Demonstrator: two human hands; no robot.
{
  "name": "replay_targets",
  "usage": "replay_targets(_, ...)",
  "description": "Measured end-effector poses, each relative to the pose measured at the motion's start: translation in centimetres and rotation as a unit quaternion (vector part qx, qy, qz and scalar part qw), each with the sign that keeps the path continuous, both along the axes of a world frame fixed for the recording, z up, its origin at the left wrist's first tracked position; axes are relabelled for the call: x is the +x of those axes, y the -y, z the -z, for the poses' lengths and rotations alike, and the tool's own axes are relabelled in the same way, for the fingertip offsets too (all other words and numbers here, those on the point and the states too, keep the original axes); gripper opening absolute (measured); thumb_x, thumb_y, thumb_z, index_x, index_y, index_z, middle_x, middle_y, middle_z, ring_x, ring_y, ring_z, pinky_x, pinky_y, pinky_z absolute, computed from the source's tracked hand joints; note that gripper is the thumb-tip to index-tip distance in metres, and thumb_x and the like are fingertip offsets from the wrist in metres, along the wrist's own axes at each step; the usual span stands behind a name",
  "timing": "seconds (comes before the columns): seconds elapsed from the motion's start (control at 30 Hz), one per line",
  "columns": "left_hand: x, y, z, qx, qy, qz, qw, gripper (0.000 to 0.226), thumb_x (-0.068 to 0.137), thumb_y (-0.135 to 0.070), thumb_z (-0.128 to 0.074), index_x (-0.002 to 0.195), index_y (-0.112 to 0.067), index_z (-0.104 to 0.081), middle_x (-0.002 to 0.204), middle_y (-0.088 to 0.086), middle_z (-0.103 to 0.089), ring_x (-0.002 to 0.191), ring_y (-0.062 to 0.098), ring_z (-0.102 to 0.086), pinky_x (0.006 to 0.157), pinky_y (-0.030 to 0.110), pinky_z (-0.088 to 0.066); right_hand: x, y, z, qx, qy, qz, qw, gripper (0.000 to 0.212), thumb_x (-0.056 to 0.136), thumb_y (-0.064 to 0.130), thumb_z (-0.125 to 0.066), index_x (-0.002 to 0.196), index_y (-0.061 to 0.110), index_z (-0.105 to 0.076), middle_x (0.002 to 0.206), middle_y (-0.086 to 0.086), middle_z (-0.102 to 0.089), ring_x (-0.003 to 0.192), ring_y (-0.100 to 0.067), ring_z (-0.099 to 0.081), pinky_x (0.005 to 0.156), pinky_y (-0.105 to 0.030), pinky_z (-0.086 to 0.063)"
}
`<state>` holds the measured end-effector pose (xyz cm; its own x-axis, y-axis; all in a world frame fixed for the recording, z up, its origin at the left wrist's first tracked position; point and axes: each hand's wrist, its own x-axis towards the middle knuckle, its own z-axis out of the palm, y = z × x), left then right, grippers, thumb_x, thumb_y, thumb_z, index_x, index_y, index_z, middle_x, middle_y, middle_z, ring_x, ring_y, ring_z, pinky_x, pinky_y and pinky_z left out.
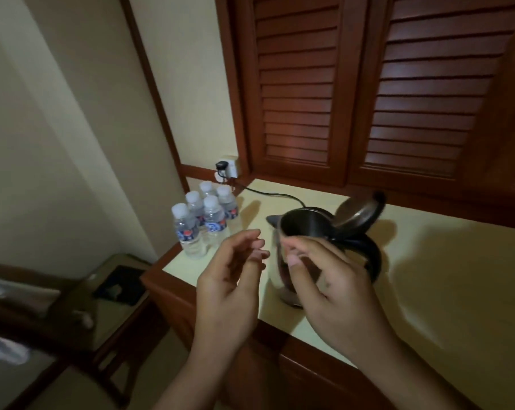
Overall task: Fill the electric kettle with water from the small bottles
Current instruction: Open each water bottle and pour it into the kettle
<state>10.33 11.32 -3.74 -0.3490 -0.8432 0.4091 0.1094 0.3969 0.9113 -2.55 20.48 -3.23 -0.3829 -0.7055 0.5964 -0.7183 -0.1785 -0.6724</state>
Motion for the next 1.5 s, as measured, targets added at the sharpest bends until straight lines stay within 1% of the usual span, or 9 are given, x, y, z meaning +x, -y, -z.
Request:
replay_targets(0.43,7.9,19.0,3.7,0.003,0.098,-0.115,0.988,0.024,0.095,-0.010,-0.061,0.100,-0.034,-0.059,0.098,-0.006,-0.067,0.091,0.017,-0.067,0.082,0.047,-0.060,6.7,21.7,0.0,0.170,-0.119,0.045,0.977,0.028,0.100,0.036,-0.051,0.117,0.022,-0.068,0.100,-0.006,-0.072,0.088,-0.024,-0.064,0.071,-0.032,-0.052)
replay_targets(0.6,8.9,22.2,4.8,0.038,0.182,-0.075,0.980,0.041,0.090,-0.013,-0.074,0.121,-0.026,-0.050,0.118,-0.003,-0.055,0.086,0.011,-0.058,0.067,0.013,-0.050,7.7,26.1,0.8,0.215,-0.228,0.107,0.943,0.053,0.092,0.067,-0.037,0.102,0.024,-0.065,0.089,0.003,-0.065,0.084,-0.019,-0.063,0.072,-0.034,-0.053)
replay_targets(0.77,8.0,22.7,5.9,0.041,0.210,0.014,0.977,0.060,0.085,-0.026,-0.085,0.127,-0.034,-0.042,0.114,-0.023,-0.052,0.106,0.003,-0.057,0.085,0.014,-0.049,7.9,28.6,0.4,0.256,-0.243,0.132,0.926,0.061,0.082,0.066,-0.022,0.086,0.017,-0.058,0.084,-0.001,-0.063,0.077,-0.022,-0.063,0.079,-0.039,-0.054)
replay_targets(0.93,7.3,21.6,6.6,-0.007,0.148,0.022,0.989,0.053,0.082,-0.043,-0.085,0.123,-0.035,-0.052,0.110,-0.015,-0.067,0.103,0.003,-0.067,0.082,0.025,-0.061,8.1,25.9,-1.2,0.203,-0.234,0.118,0.943,0.049,0.087,0.058,-0.043,0.092,0.015,-0.065,0.083,0.002,-0.052,0.080,-0.021,-0.053,0.070,-0.030,-0.043)
replay_targets(1.07,6.7,18.6,4.3,0.002,0.034,0.100,0.994,0.045,0.089,-0.025,-0.082,0.128,-0.025,-0.061,0.110,-0.008,-0.074,0.104,0.016,-0.072,0.081,0.024,-0.059,7.5,21.4,-4.1,0.035,-0.278,0.098,0.955,0.039,0.090,0.052,-0.060,0.076,0.015,-0.061,0.059,0.007,-0.051,0.049,-0.004,-0.038,0.054,-0.016,-0.028)
replay_targets(1.2,6.0,15.7,1.4,-0.007,0.011,0.215,0.976,0.044,0.090,-0.020,-0.080,0.130,-0.025,-0.064,0.113,-0.009,-0.076,0.106,0.012,-0.073,0.085,0.026,-0.060,6.8,16.6,-7.8,0.067,-0.363,0.142,0.918,0.054,0.095,0.057,-0.052,0.055,0.020,-0.051,0.046,0.011,-0.038,0.039,-0.007,-0.026,0.049,-0.013,-0.015)
replay_targets(1.3,5.4,13.8,0.3,0.021,-0.001,0.320,0.947,0.027,0.086,-0.013,-0.081,0.110,-0.017,-0.069,0.084,-0.009,-0.075,0.078,0.007,-0.072,0.068,0.019,-0.055,5.9,13.2,-10.2,0.118,-0.327,0.072,0.935,0.056,0.098,0.053,-0.055,0.053,0.019,-0.048,0.044,0.006,-0.037,0.040,-0.013,-0.031,0.046,-0.015,-0.023)
replay_targets(1.37,4.8,12.8,0.2,0.056,-0.022,0.380,0.923,0.021,0.083,-0.018,-0.086,0.096,-0.015,-0.069,0.075,0.000,-0.071,0.068,0.024,-0.067,0.064,0.034,-0.054,5.2,11.1,-11.1,0.157,-0.289,0.045,0.943,0.056,0.097,0.057,-0.054,0.057,0.018,-0.048,0.047,0.000,-0.042,0.044,-0.019,-0.040,0.045,-0.019,-0.028)
replay_targets(1.5,3.0,11.2,1.0,0.146,-0.053,0.485,0.861,0.037,0.076,-0.018,-0.080,0.105,-0.003,-0.063,0.074,0.016,-0.064,0.058,0.032,-0.059,0.058,0.039,-0.051,4.2,7.4,-12.1,0.224,-0.319,0.018,0.921,0.051,0.098,0.064,-0.043,0.070,0.023,-0.055,0.061,0.003,-0.050,0.056,-0.015,-0.049,0.054,-0.024,-0.042)
